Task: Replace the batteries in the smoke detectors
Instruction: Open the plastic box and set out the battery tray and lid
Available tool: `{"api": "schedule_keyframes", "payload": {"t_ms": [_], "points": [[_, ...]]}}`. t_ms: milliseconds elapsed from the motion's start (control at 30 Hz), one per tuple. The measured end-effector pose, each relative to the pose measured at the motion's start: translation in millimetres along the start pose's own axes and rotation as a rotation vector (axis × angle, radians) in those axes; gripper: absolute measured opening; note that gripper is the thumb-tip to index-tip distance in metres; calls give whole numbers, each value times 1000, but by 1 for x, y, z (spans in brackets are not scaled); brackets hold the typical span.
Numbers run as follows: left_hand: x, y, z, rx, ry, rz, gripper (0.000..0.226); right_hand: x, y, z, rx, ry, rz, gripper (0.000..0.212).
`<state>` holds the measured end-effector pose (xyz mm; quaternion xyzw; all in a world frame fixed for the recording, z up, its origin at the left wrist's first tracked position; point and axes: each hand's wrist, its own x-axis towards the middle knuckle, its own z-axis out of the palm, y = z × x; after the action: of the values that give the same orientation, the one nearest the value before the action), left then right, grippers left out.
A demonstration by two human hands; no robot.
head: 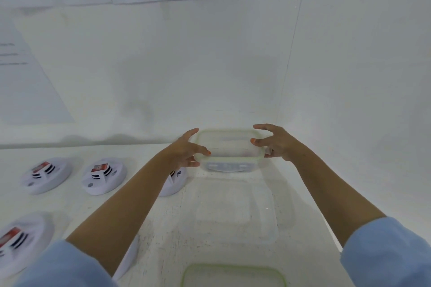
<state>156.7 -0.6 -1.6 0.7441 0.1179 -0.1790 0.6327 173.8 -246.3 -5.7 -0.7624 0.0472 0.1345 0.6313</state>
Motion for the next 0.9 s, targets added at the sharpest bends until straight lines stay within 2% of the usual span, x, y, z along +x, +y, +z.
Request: {"api": "schedule_keyframes", "payload": {"t_ms": [167, 333, 533, 633, 700, 767, 833, 900], "points": [[-2, -3, -1, 15, -17, 17, 82, -8, -3, 2, 2, -1, 3, 50], [-8, -2, -1, 115, 100, 151, 65, -14, -11, 5, -56, 29, -30, 51], [-33, 15, -6, -55, 201, 331, 48, -33, -35, -1, 0, 29, -14, 63], [-48, 24, -11, -207, 174, 407, 65, -46, -44, -3, 90, 40, -92, 71], [-57, 25, -19, -274, 153, 470, 88, -57, -47, -5, 236, 48, -132, 66], [-69, 25, -27, -294, 91, 493, 101, -72, -48, -7, 283, 19, -163, 52], [-87, 24, -28, -277, 37, 497, 94, -88, -46, -7, 283, -17, -186, 43], [-108, 21, -25, -234, -1, 548, 70, -105, -42, -6, 305, -1, -199, 40]]}}
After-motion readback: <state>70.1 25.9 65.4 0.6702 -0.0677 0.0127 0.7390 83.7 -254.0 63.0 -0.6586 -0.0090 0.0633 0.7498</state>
